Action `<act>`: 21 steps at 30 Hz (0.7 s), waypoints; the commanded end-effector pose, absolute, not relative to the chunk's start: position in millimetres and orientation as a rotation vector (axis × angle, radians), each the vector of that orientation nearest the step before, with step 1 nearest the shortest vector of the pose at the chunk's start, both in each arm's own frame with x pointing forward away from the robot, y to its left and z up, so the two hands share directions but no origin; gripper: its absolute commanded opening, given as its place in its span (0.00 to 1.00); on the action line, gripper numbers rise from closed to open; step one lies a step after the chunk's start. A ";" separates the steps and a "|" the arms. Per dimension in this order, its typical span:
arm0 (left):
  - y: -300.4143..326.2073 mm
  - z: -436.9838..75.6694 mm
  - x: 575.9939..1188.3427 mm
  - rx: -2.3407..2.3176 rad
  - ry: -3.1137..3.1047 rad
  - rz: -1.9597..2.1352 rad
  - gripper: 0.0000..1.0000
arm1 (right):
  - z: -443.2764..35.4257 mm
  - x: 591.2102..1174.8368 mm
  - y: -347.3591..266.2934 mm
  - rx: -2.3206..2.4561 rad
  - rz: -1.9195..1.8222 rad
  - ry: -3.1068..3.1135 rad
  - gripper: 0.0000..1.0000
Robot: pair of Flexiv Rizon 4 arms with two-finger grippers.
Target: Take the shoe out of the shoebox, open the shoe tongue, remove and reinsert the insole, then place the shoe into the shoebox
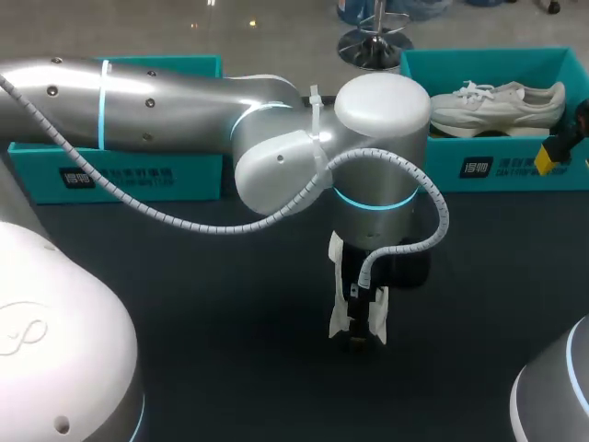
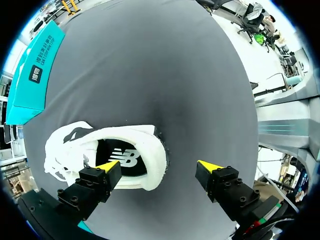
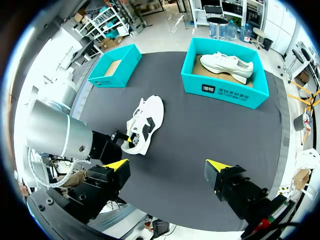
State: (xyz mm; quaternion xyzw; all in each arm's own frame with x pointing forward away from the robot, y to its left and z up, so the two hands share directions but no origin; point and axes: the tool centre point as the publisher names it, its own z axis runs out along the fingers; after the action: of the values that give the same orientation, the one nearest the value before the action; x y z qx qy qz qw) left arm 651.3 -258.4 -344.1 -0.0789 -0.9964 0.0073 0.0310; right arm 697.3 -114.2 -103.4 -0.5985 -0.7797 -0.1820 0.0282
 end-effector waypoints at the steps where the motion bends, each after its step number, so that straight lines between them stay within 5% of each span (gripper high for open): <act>1: -259.9 -355.1 657.2 -0.233 -3.049 0.015 1.00 | -102.8 700.4 -113.6 -1.845 -0.553 -2.404 1.00; 13: -259.2 -370.2 658.1 -0.231 -3.015 -0.009 0.99 | -102.8 700.4 -113.6 -1.845 -0.553 -2.404 1.00; 14: -259.3 -370.8 658.1 -0.230 -3.010 -0.006 0.51 | -102.8 700.4 -113.6 -1.845 -0.553 -2.404 1.00; 17: -260.4 -373.8 658.2 -0.235 -2.997 -0.007 0.00 | -102.8 700.4 -113.6 -1.845 -0.553 -2.404 1.00; 21: -262.6 -377.7 656.0 -0.250 -2.989 -0.019 0.00 | -102.8 700.4 -113.6 -1.845 -0.553 -2.404 1.00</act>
State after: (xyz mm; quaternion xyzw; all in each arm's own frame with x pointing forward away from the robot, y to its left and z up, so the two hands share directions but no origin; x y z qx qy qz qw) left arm 655.5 -258.5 -373.1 -0.0820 -0.9943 -0.0041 0.0686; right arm 697.3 -114.2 -103.4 -0.5985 -0.7797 -0.1820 0.0282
